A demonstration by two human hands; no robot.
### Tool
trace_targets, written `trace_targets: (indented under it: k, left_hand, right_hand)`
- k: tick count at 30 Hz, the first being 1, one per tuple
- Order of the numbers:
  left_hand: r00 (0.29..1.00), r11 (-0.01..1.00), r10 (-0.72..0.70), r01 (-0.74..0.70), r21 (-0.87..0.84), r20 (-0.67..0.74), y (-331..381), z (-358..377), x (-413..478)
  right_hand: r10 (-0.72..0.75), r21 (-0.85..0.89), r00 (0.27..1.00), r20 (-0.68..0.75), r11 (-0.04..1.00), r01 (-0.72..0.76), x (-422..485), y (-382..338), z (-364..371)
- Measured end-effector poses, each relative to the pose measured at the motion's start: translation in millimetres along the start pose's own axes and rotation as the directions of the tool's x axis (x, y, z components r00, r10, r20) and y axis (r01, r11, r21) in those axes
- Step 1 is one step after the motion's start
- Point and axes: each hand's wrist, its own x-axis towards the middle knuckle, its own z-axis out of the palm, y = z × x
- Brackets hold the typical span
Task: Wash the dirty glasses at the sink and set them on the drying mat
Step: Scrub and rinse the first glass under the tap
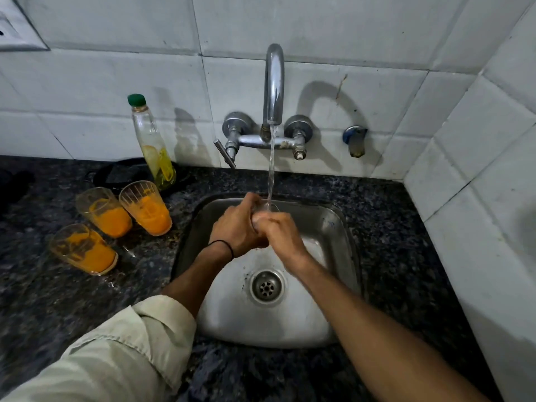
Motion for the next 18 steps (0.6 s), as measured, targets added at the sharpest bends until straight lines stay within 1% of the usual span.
trace_targets:
  k: [1,2,3,4,5,6,7,8,9,10,11,12,13,14,15,16,17,18]
  left_hand:
    - [1.0,0.99,0.005,-0.005,0.141,-0.003,4,-3,1]
    - [1.0,0.96,0.015,-0.02,0.281,0.021,10,-6,2]
    - [0.998,0.908,0.007,-0.036,0.418,0.07,18,-8,4]
    - [0.991,0.84,-0.017,-0.056,0.54,0.13,26,-8,6]
    - [0.98,0.762,-0.051,-0.086,0.642,0.192,35,-8,6]
    - [0.963,0.687,-0.09,-0.124,0.716,0.252,41,-7,5]
    - [0.945,0.618,-0.134,-0.155,0.771,0.298,45,-6,5]
    - [0.926,0.574,-0.183,-0.173,0.801,0.331,45,-5,5]
    - [0.904,0.548,-0.233,-0.182,0.816,0.358,45,-6,4]
    - [0.882,0.546,-0.277,-0.182,0.818,0.381,41,-6,3]
    - [0.861,0.574,-0.307,-0.172,0.801,0.406,33,-6,3]
    - [0.84,0.643,-0.322,-0.146,0.752,0.438,24,-8,2]
    - [0.812,0.732,-0.325,-0.109,0.672,0.485,16,-11,0]
    - [0.783,0.829,-0.307,-0.059,0.556,0.541,7,-12,-2]
    - [0.753,0.918,-0.264,0.003,0.397,0.604,-3,-12,-4]
    - [0.721,0.972,-0.21,0.079,0.223,0.66,-12,-11,-9]
    - [0.703,0.987,-0.141,0.155,0.043,0.697,-17,-12,-17]
    - [0.711,0.959,-0.054,0.232,-0.161,0.701,-23,-9,-24]
  right_hand:
    - [0.028,0.195,0.988,-0.15,0.981,0.002,-8,-1,8]
    - [0.099,0.332,0.953,-0.287,0.943,0.003,-11,4,18]
    - [0.208,0.448,0.894,-0.396,0.894,-0.009,-13,7,27]
    - [0.345,0.551,0.815,-0.466,0.834,-0.038,-14,9,36]
    - [0.479,0.649,0.74,-0.472,0.757,-0.077,-11,15,43]
    - [0.588,0.752,0.705,-0.396,0.649,-0.119,-8,20,48]
    - [0.653,0.814,0.716,-0.245,0.54,-0.214,-6,24,50]
    - [0.672,0.809,0.734,-0.102,0.485,-0.332,-3,27,48]
    - [0.666,0.741,0.745,0.039,0.481,-0.468,-2,26,42]
    - [0.664,0.638,0.734,0.141,0.506,-0.58,-3,25,37]
    - [0.665,0.521,0.718,0.208,0.546,-0.656,-1,24,31]
    - [0.687,0.412,0.696,0.21,0.584,-0.7,0,21,27]
    - [0.688,0.326,0.709,0.156,0.642,-0.695,2,18,24]
    - [0.638,0.231,0.767,0.07,0.737,-0.635,3,19,23]
    - [0.523,0.071,0.852,-0.006,0.85,-0.522,5,20,23]
    - [0.371,-0.15,0.928,-0.034,0.916,-0.372,5,18,21]
    - [0.225,-0.349,0.974,-0.007,0.912,-0.213,5,15,19]
    - [0.112,-0.478,0.992,0.064,0.876,-0.068,5,12,16]
